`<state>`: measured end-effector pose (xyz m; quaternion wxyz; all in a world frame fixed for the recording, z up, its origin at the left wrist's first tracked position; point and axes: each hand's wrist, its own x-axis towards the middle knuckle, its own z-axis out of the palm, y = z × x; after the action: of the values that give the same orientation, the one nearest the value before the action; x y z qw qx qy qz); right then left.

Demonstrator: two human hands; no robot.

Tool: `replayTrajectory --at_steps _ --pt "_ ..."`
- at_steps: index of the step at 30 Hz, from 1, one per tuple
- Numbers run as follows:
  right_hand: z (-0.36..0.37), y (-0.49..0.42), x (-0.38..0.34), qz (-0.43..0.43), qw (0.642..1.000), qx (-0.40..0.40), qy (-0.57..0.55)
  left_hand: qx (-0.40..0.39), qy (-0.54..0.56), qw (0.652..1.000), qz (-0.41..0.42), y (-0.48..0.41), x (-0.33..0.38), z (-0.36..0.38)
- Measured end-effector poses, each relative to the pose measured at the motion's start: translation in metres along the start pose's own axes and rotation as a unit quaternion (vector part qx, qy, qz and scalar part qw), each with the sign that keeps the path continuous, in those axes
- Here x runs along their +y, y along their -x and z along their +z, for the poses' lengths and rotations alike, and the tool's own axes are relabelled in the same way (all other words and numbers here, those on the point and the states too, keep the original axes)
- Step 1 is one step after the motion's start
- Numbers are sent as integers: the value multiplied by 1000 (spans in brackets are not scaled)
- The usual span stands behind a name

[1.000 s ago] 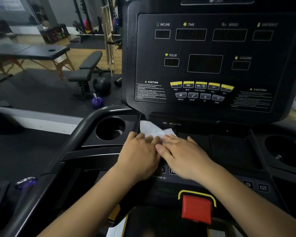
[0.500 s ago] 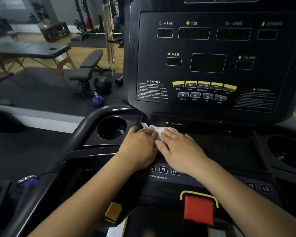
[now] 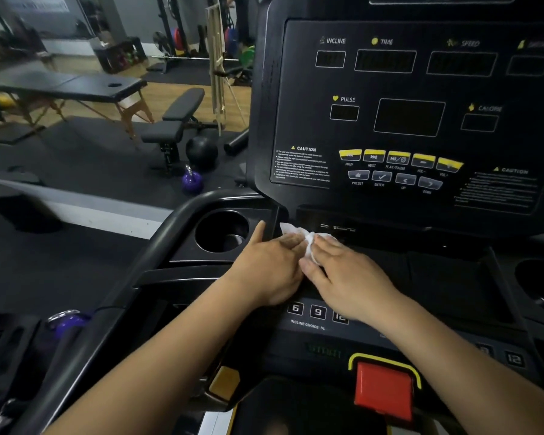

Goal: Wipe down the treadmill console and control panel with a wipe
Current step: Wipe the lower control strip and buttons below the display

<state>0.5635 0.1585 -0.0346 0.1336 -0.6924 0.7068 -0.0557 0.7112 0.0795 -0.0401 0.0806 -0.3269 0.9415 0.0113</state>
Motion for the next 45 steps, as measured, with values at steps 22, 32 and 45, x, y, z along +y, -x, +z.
replayTrajectory --at_steps 22,32,45 --pt "4 30 1 -50 998 -24 -41 34 34 999 22 32 7 -5" --pt "0 10 17 -17 1000 -9 2 -1 34 999 -32 16 18 2" --pt "-5 40 26 -1 1000 -16 -14 43 23 998 27 29 14 7"
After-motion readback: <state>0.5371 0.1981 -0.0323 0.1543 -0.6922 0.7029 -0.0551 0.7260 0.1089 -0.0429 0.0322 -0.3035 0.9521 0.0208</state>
